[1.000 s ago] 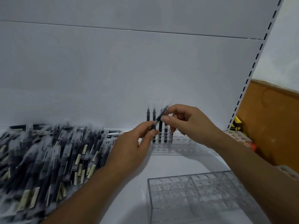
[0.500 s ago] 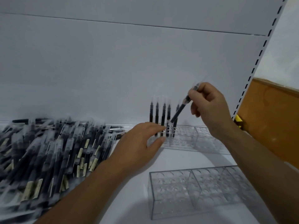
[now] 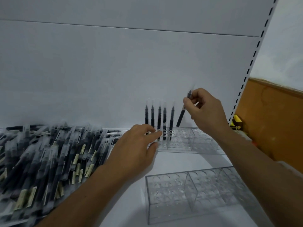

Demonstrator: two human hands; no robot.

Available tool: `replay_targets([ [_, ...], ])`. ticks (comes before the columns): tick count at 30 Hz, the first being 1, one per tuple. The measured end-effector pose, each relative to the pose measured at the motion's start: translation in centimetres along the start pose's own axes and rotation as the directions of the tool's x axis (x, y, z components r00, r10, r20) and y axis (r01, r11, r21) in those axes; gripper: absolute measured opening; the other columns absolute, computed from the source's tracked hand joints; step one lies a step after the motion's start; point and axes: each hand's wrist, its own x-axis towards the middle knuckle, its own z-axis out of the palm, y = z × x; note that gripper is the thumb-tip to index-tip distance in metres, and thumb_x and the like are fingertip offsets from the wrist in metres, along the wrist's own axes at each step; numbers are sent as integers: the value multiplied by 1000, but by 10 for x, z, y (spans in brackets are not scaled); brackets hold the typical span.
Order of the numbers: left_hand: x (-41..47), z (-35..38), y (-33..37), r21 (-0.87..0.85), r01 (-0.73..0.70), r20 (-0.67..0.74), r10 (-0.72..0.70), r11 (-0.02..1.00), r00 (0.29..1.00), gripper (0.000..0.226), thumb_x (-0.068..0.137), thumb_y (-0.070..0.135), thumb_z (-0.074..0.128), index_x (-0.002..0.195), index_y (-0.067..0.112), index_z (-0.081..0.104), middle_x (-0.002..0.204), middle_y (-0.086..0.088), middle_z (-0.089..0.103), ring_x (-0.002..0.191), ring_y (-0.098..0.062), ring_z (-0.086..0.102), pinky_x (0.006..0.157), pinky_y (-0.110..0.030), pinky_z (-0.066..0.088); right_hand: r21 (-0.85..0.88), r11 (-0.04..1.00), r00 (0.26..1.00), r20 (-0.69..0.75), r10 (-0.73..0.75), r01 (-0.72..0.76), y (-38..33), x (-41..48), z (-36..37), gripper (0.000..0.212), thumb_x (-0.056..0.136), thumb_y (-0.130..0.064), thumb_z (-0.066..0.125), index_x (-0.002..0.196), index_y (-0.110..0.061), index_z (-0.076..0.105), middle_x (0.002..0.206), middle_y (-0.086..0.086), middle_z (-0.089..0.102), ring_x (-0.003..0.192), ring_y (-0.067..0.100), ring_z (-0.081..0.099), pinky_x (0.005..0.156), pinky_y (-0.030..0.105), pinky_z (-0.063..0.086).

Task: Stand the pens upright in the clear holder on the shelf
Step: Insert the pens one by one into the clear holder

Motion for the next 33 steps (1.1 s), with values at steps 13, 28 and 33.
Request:
replay_targets([
  [13, 3, -3, -6, -14, -9, 66, 10, 1000, 998, 38, 98, 33, 48, 136, 36, 52, 131, 17, 49, 122, -4, 37, 94, -20, 32, -202, 979, 928, 362, 87, -13, 5, -3, 7, 22, 90, -31, 65, 76, -25, 50, 80, -4, 67, 66, 16, 66, 67, 30, 49],
  [28, -21, -87, -24, -220, 257, -24, -268, 941, 963, 32, 98, 35, 49, 130, 34, 55, 131, 16, 51, 121, -2, 45, 101, -24, 36, -575, 789, 839, 523, 152, 215, -64, -2, -9, 24, 93, -53, 53, 83, -31, 59, 81, -11, 61, 78, 10, 57, 69, 28, 45],
  [33, -69, -133, -66, -101, 466, -99, -475, 879, 875, 33, 97, 36, 50, 130, 30, 56, 131, 9, 54, 113, -6, 51, 96, -26, 40, -372, 844, 717, 697, -22, 387, -133, -33, 47, 27, 93, -51, 52, 98, -28, 66, 97, -8, 67, 90, 15, 61, 76, 31, 51],
])
